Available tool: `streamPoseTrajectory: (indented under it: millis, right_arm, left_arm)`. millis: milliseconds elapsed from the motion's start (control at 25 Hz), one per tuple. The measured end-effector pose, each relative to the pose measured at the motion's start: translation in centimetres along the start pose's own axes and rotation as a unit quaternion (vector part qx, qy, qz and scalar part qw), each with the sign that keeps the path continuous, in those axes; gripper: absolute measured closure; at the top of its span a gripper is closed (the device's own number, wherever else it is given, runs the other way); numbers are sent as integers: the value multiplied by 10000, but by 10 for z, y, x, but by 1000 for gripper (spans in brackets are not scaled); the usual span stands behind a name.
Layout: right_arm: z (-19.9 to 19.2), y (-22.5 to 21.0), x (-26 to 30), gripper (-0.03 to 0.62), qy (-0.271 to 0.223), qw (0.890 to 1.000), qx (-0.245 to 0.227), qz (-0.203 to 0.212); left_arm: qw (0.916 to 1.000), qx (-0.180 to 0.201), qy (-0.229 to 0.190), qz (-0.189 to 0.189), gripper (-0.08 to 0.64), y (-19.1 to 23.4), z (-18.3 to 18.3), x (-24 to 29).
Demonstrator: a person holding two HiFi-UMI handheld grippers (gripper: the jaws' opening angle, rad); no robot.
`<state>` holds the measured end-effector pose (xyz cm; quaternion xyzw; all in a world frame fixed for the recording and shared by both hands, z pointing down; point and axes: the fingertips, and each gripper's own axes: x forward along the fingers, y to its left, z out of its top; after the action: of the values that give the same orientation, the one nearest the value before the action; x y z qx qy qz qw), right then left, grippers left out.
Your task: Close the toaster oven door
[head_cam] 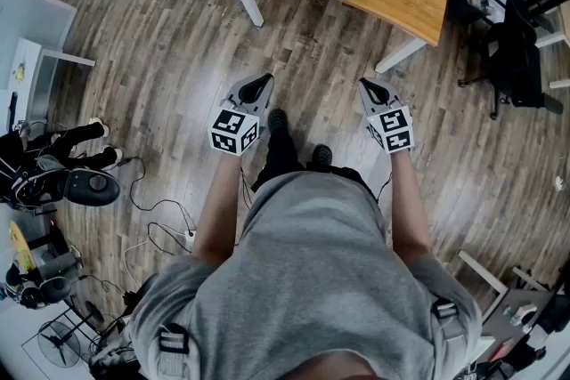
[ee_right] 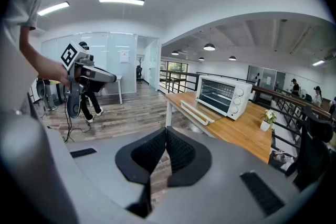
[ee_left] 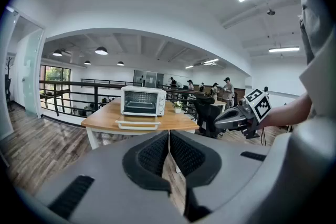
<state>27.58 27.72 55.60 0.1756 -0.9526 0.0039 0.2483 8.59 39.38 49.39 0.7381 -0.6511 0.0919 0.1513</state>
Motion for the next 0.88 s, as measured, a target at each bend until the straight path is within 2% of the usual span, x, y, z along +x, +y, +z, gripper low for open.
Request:
streamPoseTrajectory:
  millis: [240, 560, 880]
  right_arm:
    - [-2, 2, -2, 586, 2, 10000, -65, 49]
    - [-4, -2, -10, 584, -168, 9998, 54, -86]
    - [-7, -2, -20, 574, -259, 9997, 0, -49]
  left_arm:
    - [10000, 31, 38, 15, 534, -8, -5, 0]
    - [10000, 21, 35, 68, 534, -16, -8, -1]
    - [10000, 55, -62, -20, 534, -31, -5, -3]
